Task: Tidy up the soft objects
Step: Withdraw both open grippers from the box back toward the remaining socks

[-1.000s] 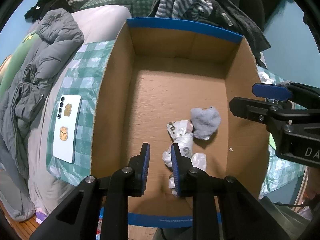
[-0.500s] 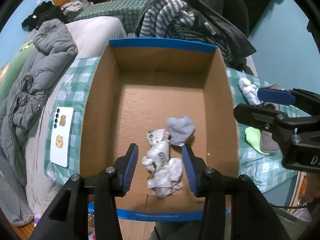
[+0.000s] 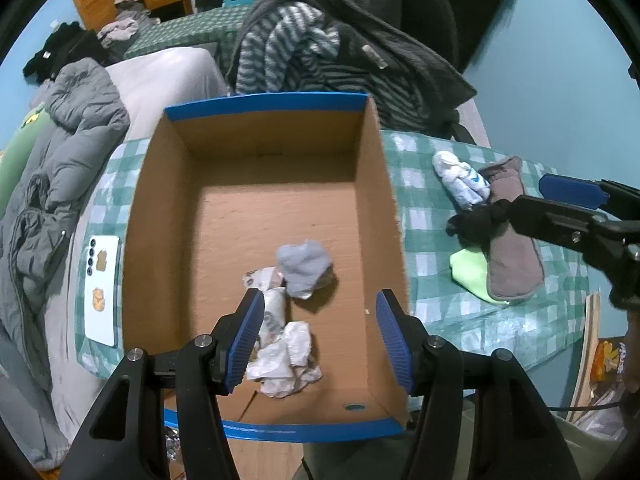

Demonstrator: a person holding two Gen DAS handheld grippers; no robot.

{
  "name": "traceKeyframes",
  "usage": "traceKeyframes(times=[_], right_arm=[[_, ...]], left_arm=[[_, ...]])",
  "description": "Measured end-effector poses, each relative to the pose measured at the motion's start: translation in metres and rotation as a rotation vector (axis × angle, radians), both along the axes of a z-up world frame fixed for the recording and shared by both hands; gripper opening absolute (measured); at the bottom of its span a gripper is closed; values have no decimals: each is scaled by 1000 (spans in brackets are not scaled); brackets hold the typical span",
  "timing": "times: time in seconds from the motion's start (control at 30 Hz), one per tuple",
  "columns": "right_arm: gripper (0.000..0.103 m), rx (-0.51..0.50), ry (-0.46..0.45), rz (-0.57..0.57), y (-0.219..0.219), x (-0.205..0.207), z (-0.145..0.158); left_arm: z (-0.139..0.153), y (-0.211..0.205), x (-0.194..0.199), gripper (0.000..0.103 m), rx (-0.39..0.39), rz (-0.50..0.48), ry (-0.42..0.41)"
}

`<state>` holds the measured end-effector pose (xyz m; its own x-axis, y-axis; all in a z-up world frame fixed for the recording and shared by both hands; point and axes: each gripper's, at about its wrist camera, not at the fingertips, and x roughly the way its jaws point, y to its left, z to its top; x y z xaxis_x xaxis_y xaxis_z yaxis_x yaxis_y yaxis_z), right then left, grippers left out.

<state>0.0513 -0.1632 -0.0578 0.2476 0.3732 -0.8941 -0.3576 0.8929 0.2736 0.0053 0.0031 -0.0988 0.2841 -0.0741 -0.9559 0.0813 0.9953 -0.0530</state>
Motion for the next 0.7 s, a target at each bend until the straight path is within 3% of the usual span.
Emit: traceKeyframes(times=[0.7], right_arm=[[81, -24, 28, -185, -114, 3, -4]], left_arm=[[5, -80, 20, 60, -1, -134, 4]])
